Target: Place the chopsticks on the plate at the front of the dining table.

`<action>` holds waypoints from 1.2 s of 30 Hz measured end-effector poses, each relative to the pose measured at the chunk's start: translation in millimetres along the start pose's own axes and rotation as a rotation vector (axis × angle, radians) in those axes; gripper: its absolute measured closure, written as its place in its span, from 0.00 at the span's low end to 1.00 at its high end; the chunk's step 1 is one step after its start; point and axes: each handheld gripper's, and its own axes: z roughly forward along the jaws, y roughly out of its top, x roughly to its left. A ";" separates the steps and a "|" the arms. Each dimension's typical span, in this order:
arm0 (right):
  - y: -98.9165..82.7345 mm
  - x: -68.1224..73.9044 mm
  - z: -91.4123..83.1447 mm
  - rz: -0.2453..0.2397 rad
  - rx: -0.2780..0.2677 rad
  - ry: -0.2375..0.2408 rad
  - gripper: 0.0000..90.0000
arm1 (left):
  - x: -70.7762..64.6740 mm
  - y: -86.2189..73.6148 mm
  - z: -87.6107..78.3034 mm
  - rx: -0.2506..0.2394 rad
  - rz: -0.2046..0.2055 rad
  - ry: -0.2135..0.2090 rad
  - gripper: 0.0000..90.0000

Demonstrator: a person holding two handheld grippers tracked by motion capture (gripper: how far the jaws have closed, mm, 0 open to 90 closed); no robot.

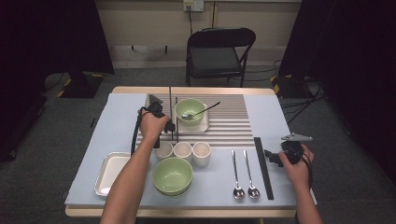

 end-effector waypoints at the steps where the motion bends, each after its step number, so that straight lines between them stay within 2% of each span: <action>1: 0.0 -0.1 0.0 -0.001 -0.001 0.000 0.17 | 0.1 0.0 0.3 0.000 0.001 -0.001 0.96; 9: 0.0 -0.1 0.0 -0.001 0.001 0.002 0.17 | 2.2 -0.3 1.3 0.018 -0.011 0.008 0.96; 10: 0.0 -0.1 0.0 -0.001 0.001 0.001 0.17 | 0.7 -0.7 2.8 0.002 -0.042 0.007 0.96; 11: 0.0 -0.1 0.0 -0.001 -0.001 0.000 0.17 | 2.0 -0.7 2.5 0.011 -0.028 0.005 0.96; 14: 0.0 -0.2 0.0 -0.001 0.000 0.002 0.17 | 2.6 -0.6 3.1 0.012 -0.034 0.006 0.96; 15: 0.0 -0.1 0.0 -0.001 0.001 0.002 0.17 | 3.8 -0.3 2.7 0.021 -0.018 0.009 0.96; 18: 0.0 -0.1 0.0 -0.001 0.000 0.001 0.17 | 3.9 -0.7 4.6 0.016 -0.030 0.008 0.96; 22: 0.0 -0.1 0.0 -0.001 -0.001 0.001 0.17 | 5.5 -0.8 5.7 0.033 -0.014 0.009 0.96; 25: 0.0 -0.1 0.0 -0.002 -0.001 0.000 0.17 | 5.9 -1.1 6.4 0.035 -0.023 0.010 0.96; 26: 0.0 0.0 0.0 -0.001 0.000 0.000 0.17 | 4.7 -1.3 7.5 0.022 -0.047 0.011 0.96; 28: 0.0 0.0 0.0 -0.001 0.000 0.000 0.17 | 6.9 -1.1 7.3 0.034 -0.023 0.014 0.96; 29: 0.0 -0.1 0.0 -0.001 0.000 0.001 0.17 | 5.9 -1.4 8.3 0.016 -0.045 0.017 0.96; 36: 0.0 -0.1 0.0 -0.001 0.000 0.000 0.17 | 7.4 -1.5 8.1 0.020 -0.045 0.022 0.96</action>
